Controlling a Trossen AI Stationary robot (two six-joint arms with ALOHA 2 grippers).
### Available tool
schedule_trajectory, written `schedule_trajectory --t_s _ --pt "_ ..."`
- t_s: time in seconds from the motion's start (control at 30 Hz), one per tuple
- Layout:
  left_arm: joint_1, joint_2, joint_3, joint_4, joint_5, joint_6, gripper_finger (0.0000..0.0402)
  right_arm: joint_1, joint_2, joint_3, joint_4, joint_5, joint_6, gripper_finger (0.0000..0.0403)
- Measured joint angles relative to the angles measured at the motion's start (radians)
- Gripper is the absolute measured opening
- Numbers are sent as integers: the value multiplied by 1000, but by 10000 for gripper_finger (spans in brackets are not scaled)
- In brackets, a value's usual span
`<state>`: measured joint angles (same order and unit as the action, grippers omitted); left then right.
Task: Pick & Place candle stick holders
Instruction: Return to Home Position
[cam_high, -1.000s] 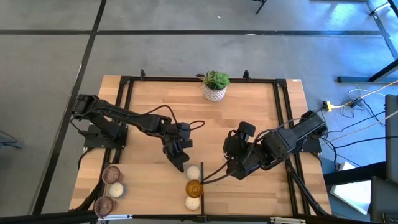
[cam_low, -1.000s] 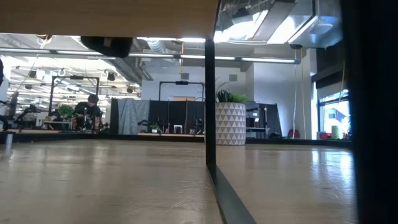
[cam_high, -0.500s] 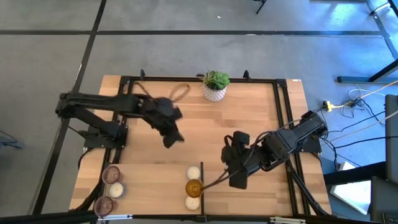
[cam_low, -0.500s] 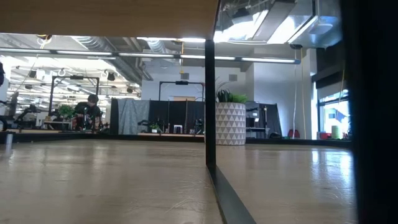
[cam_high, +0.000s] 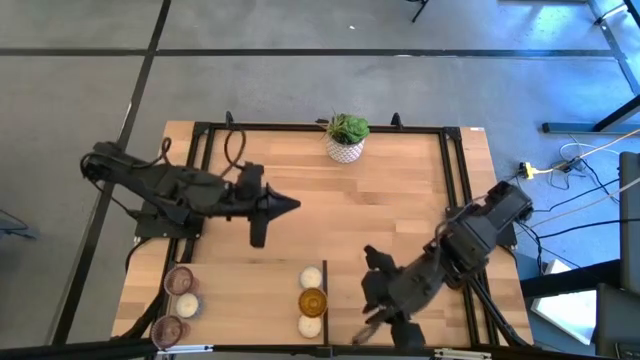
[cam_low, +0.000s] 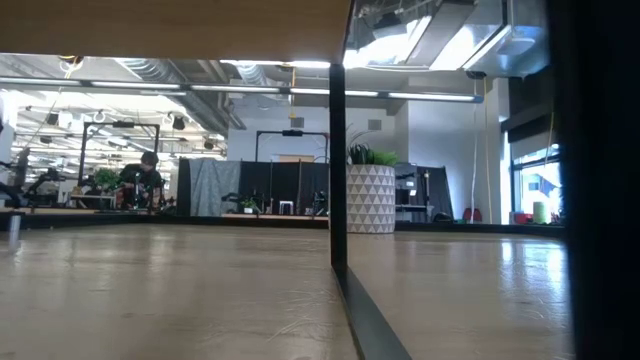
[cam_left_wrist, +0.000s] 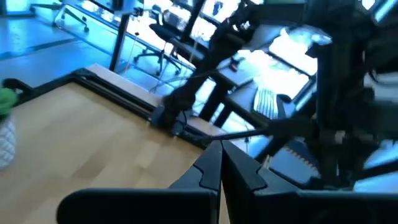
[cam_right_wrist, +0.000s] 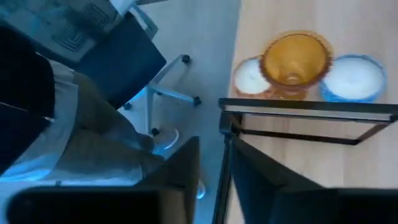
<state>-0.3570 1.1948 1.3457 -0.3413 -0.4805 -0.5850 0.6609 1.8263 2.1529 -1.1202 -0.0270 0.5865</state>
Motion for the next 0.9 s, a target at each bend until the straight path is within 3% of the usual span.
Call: schedule_trajectory --t_s 0.17,0.33,0.67,0.77,0.9 --pt "-66 58 -1 49 -65 8 2 6 4 0 -7 4 43 48" --pt "-81 130 -1 100 -90 -12 2 0 4 0 13 6 45 40" --pt "-33 216 -2 207 -132 -80 2 41 -65 -8 -123 223 -94 14" --pt "2 215 -2 252 -132 -79 2 57 -131 -64 -145 307 -122 5" --pt "56 208 -2 330 -132 -59 2 59 -281 -256 -86 309 -150 3"
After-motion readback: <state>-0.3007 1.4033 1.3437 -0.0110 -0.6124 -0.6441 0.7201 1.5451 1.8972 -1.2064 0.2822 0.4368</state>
